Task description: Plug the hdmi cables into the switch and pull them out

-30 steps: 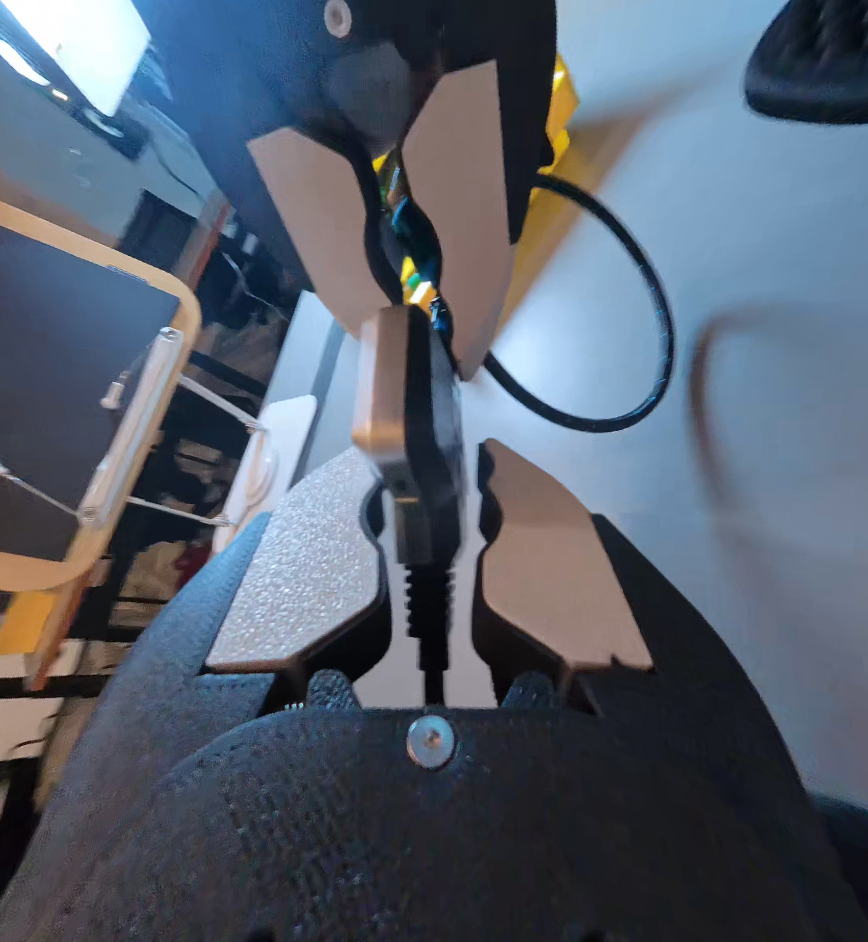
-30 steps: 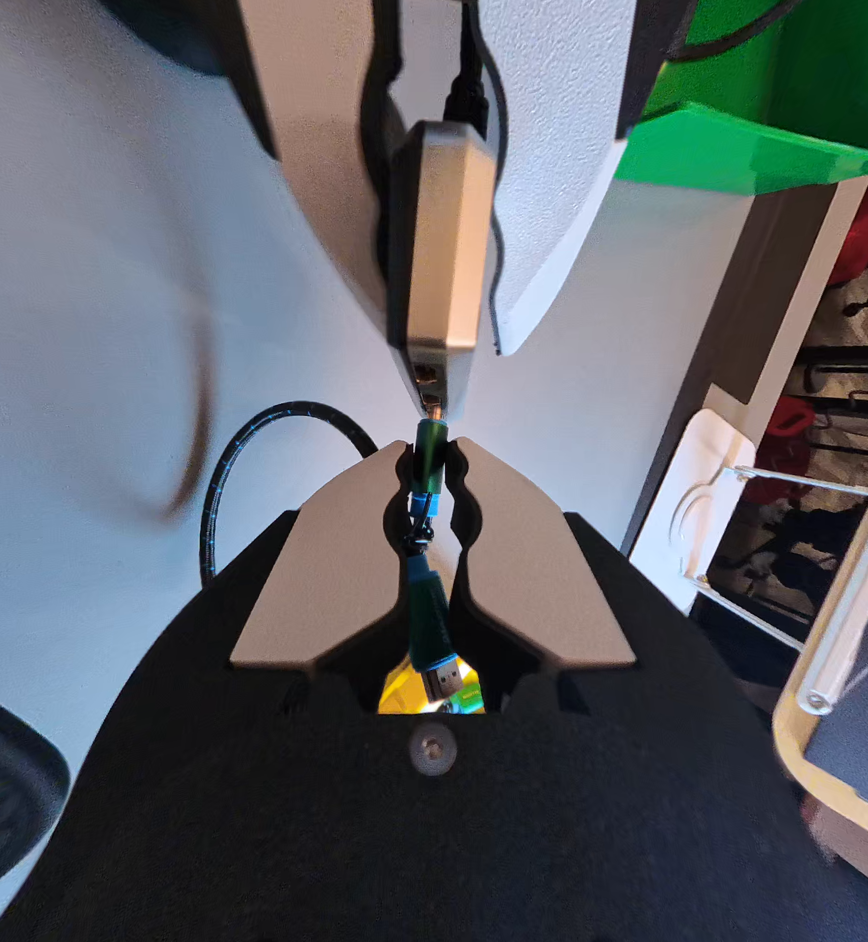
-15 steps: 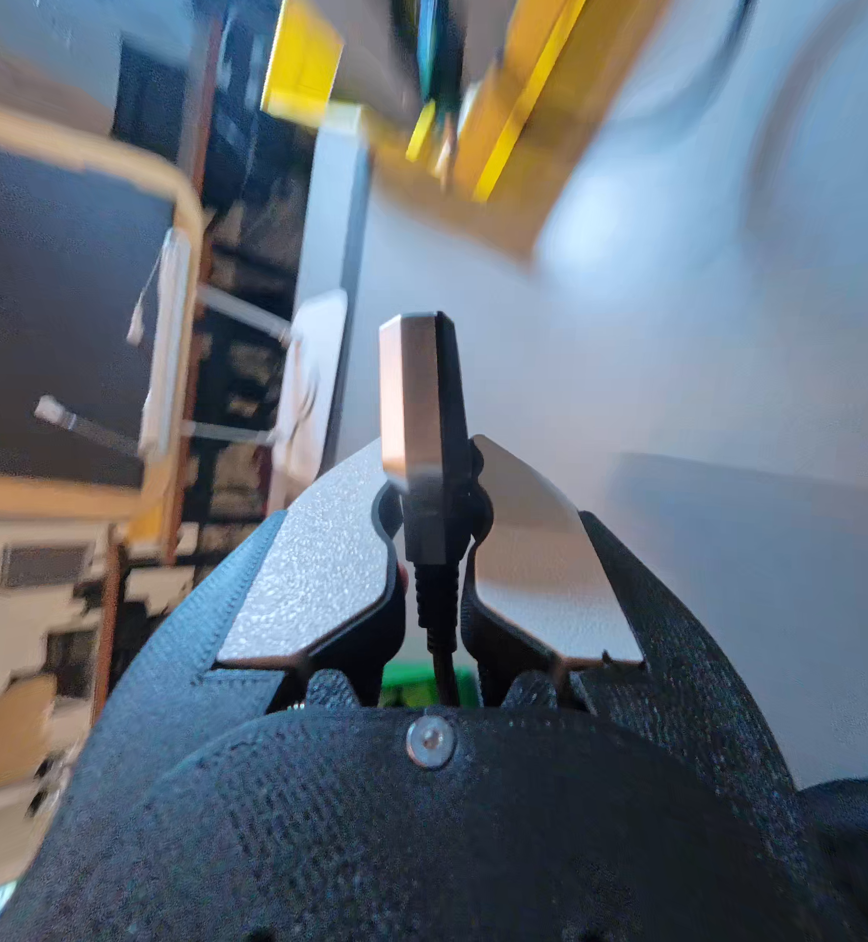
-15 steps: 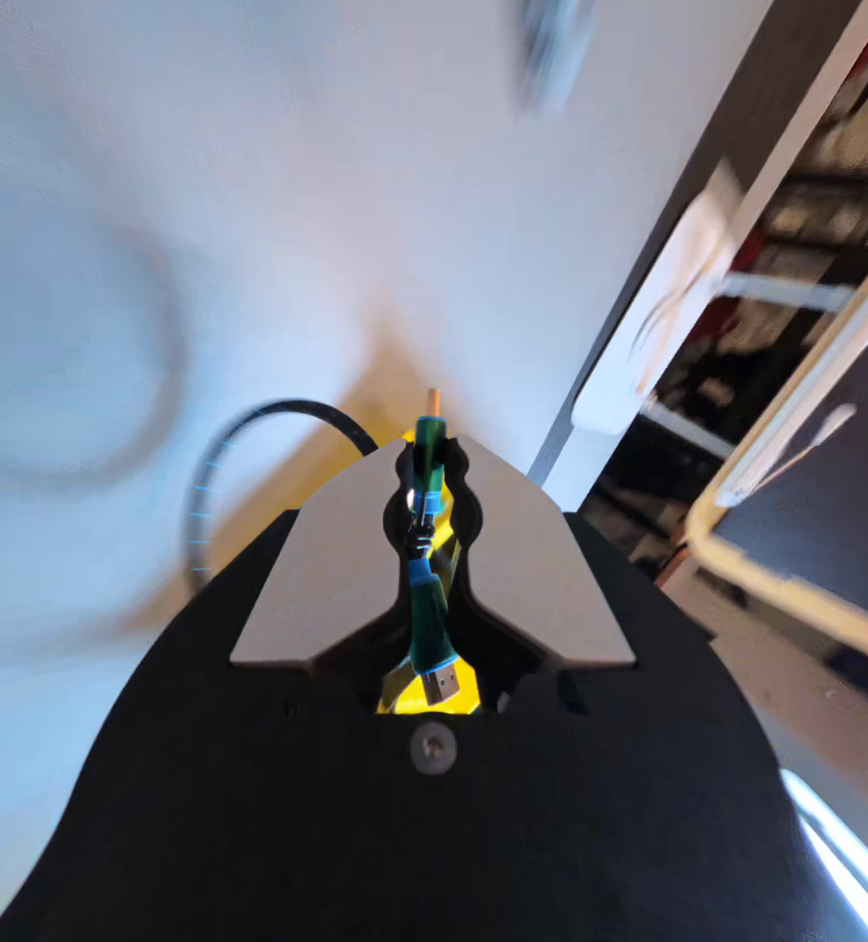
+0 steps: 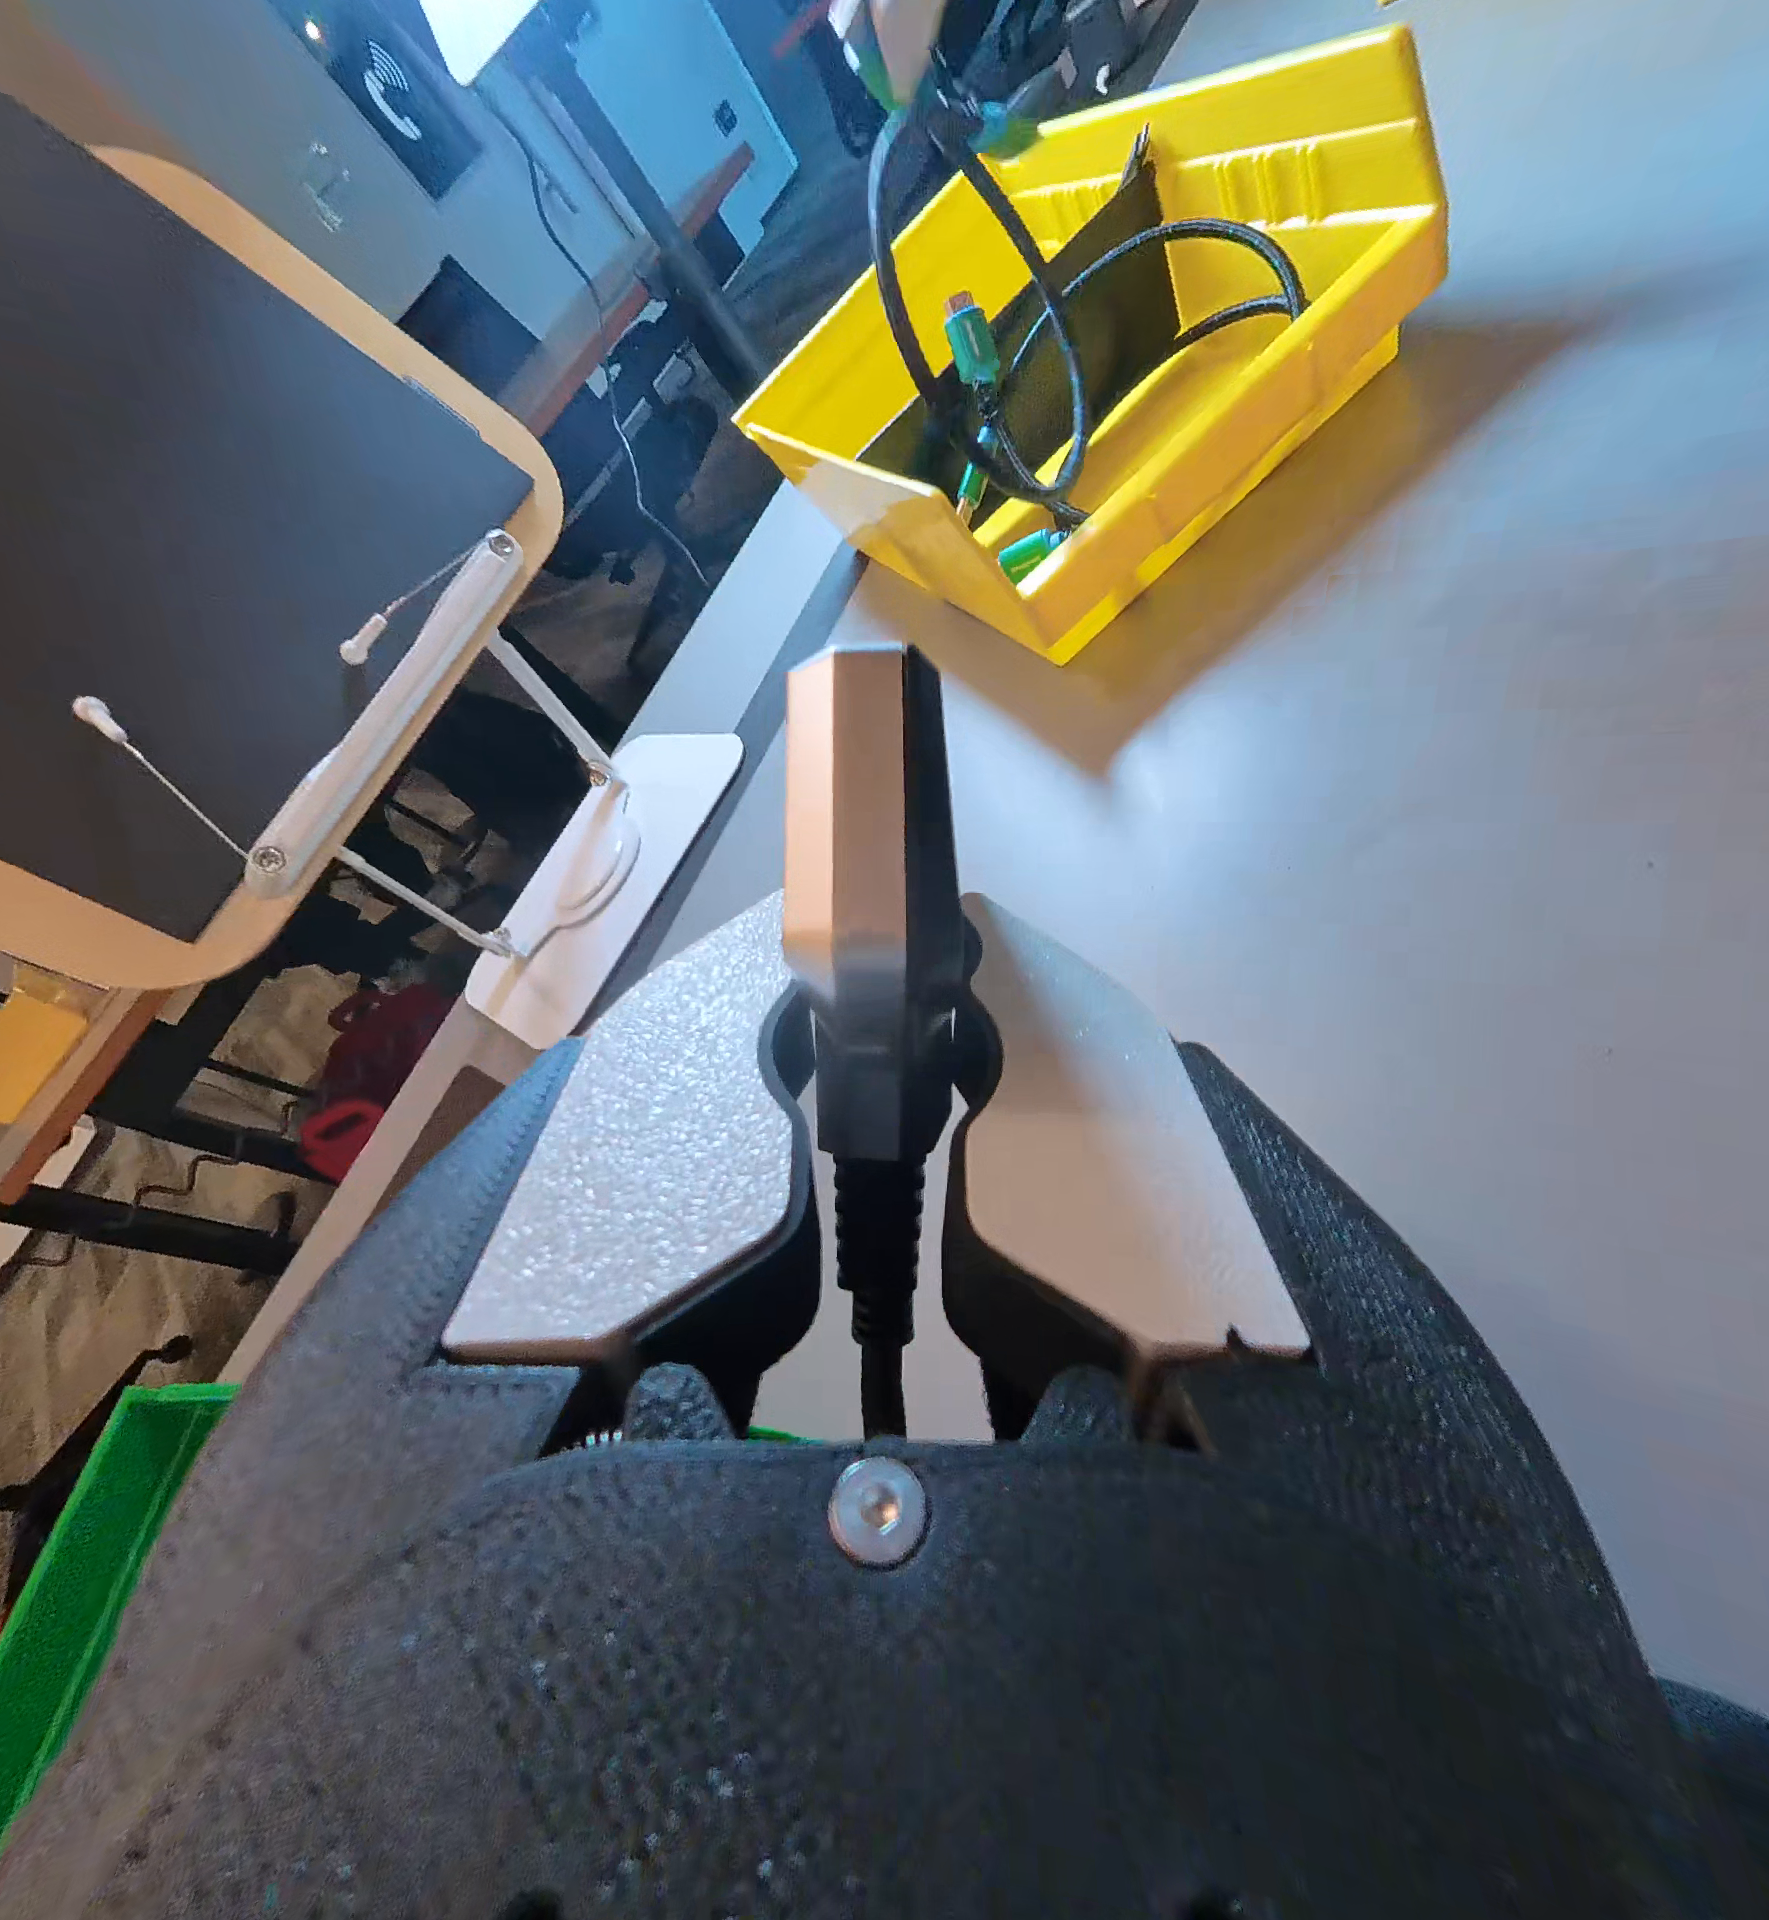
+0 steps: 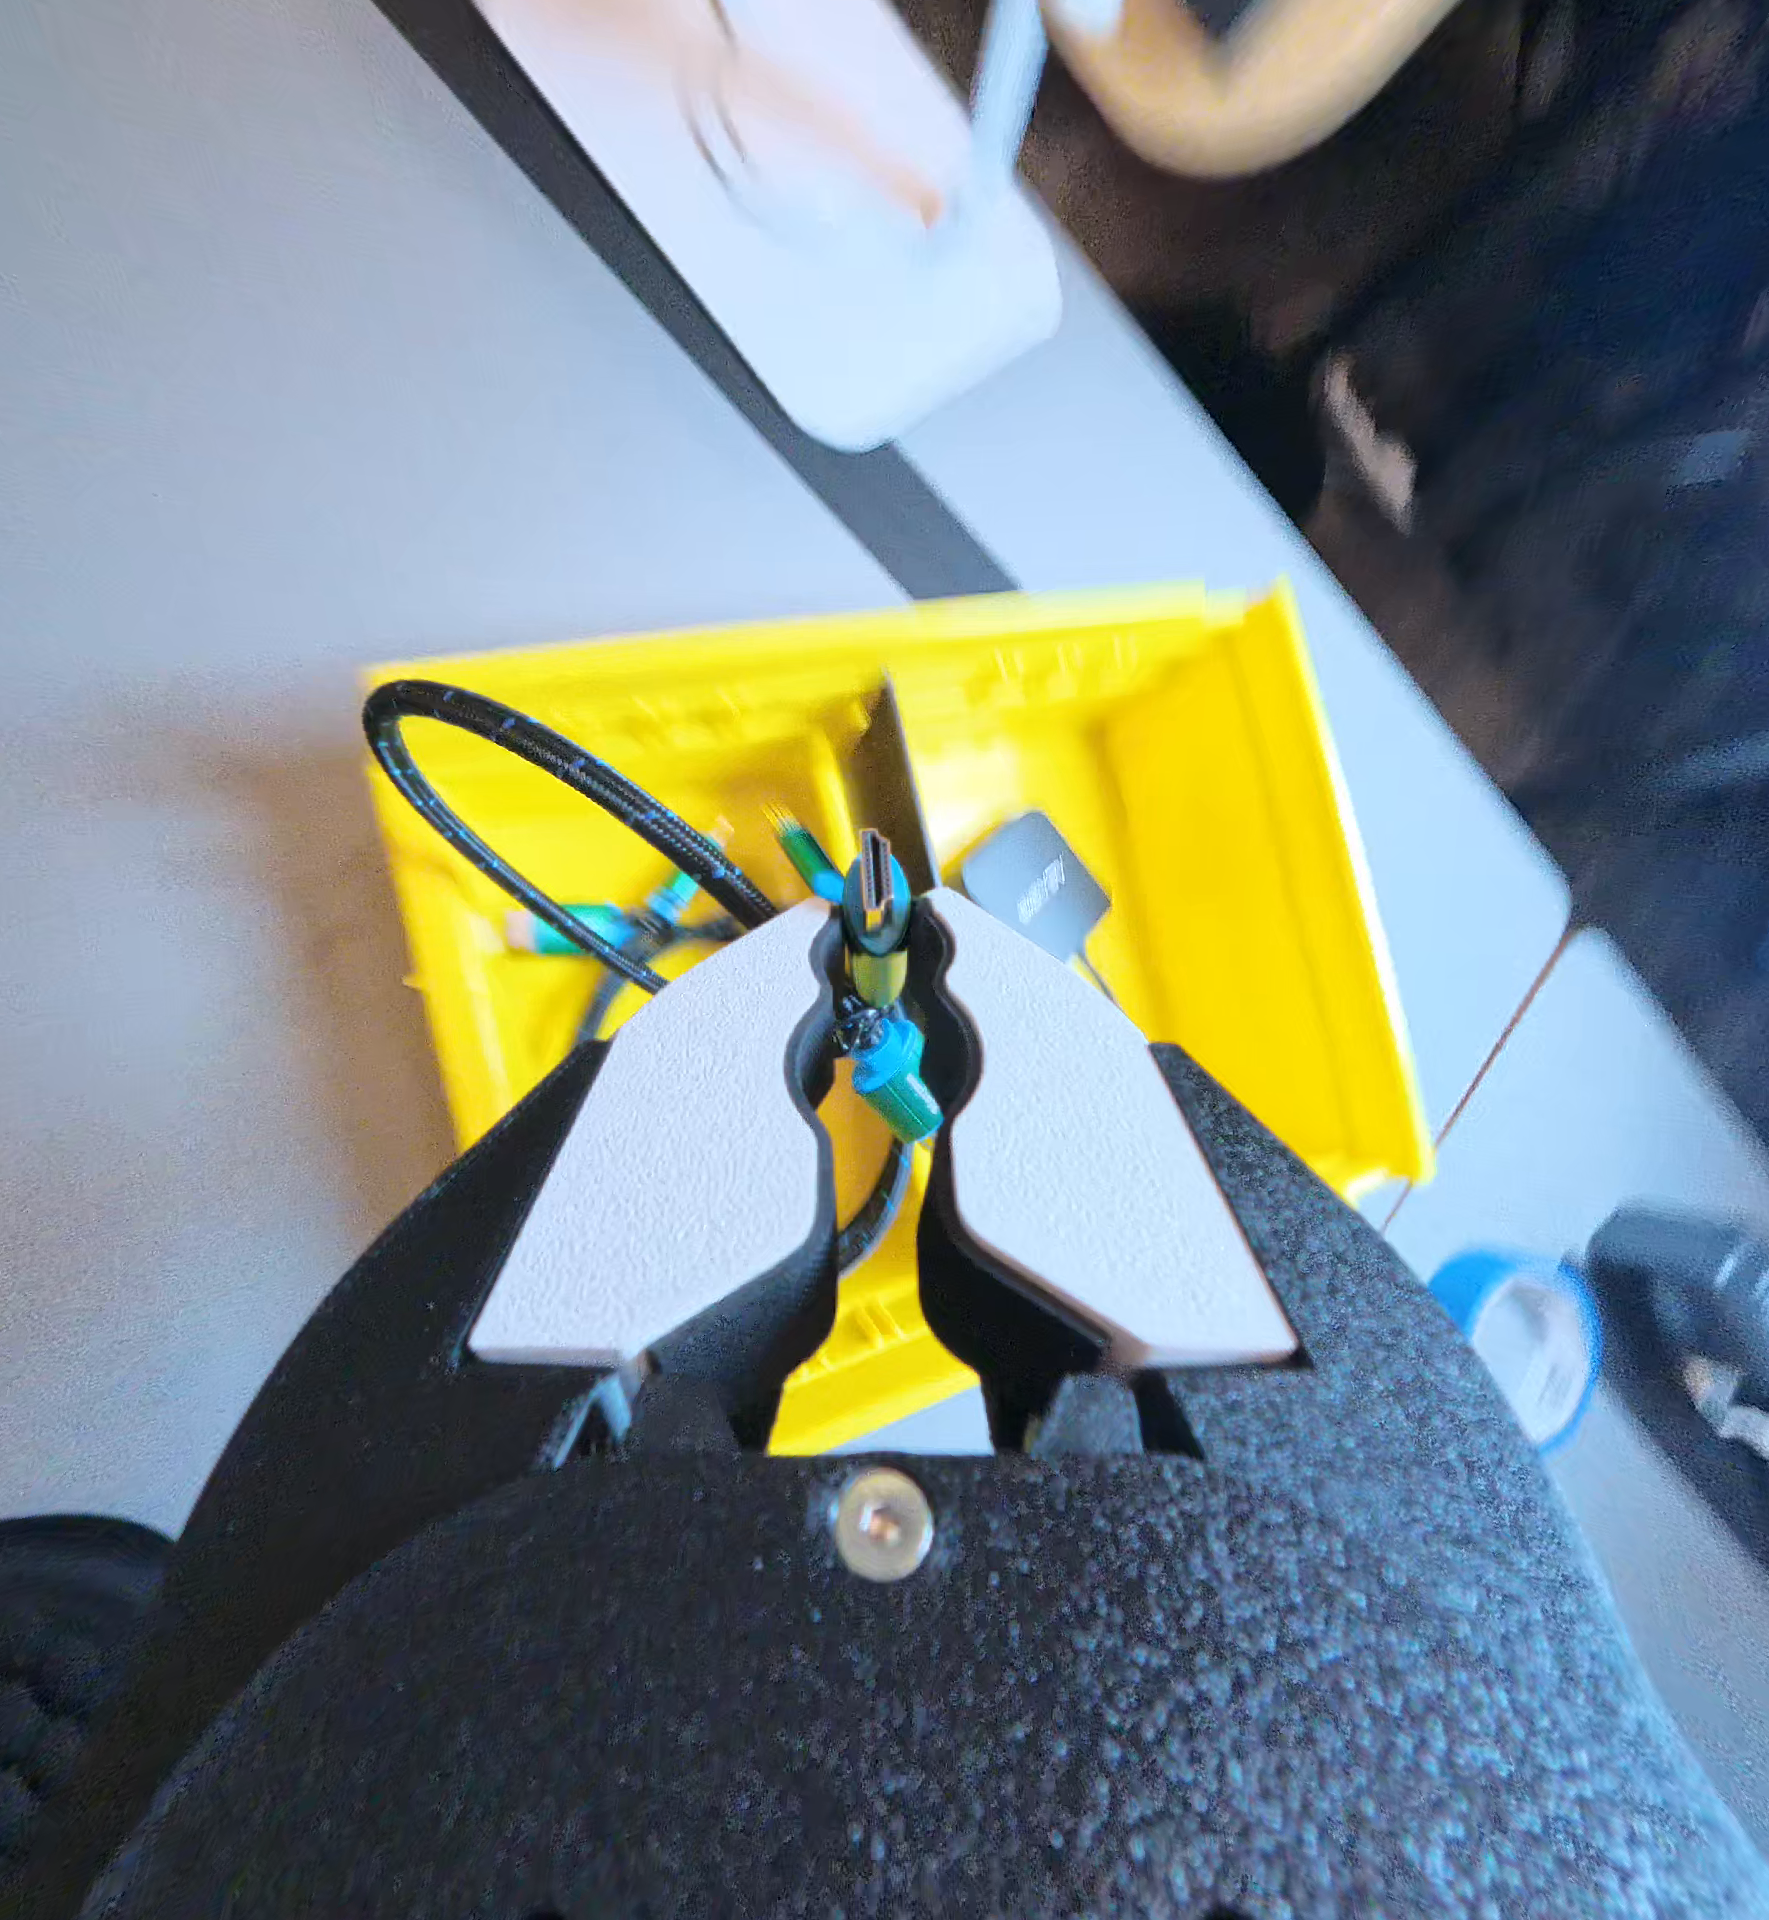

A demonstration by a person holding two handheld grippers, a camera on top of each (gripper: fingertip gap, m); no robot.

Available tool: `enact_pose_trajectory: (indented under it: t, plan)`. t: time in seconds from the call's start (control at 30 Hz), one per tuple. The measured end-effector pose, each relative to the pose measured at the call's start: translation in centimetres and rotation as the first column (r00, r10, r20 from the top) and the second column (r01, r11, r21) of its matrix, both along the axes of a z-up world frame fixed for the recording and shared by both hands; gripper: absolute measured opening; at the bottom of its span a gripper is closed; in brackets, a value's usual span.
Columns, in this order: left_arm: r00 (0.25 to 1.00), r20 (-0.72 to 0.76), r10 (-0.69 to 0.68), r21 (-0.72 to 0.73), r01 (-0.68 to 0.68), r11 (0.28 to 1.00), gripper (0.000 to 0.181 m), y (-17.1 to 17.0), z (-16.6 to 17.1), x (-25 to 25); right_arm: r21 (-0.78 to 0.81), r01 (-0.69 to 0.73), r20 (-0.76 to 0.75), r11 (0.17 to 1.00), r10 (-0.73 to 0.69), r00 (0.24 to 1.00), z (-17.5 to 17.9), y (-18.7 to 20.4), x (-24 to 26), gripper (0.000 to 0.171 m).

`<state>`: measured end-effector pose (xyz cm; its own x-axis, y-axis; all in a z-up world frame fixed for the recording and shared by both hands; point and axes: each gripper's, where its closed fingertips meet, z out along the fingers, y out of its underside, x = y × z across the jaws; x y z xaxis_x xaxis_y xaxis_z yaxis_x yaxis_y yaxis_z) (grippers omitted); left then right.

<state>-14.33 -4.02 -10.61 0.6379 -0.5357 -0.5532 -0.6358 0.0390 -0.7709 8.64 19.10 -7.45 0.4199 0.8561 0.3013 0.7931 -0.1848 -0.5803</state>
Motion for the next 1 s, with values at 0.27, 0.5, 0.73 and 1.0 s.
enact_pose_trajectory:
  t: [0.27, 0.5, 0.73, 1.0]
  plan:
    - [0.998, 0.066, -0.025, -0.011, 0.026, 1.000, 0.023, 0.1, -0.1, 0.0, -0.021, 0.164, 0.115, 0.986, -0.160, 0.980, -7.1, 5.1, 3.5, 0.037]
    - [0.962, 0.244, -0.127, -0.004, 0.132, 0.991, 0.023, -1.0, 1.8, 1.3, 0.162, -0.183, -0.240, 0.970, 0.219, 0.946, 1.2, -2.1, -3.6, 0.056]
    - [0.869, 0.435, -0.236, 0.116, 0.205, 0.972, 0.023, -2.5, 7.0, 1.9, 0.170, -0.601, -0.363, 0.781, 0.617, 0.698, -0.8, -18.6, -13.0, 0.056]
    - [0.818, 0.500, -0.284, 0.247, 0.180, 0.952, 0.023, -2.7, 15.9, -1.2, 0.196, -0.698, -0.421, 0.689, 0.701, 0.575, -5.8, -25.4, -22.4, 0.058]
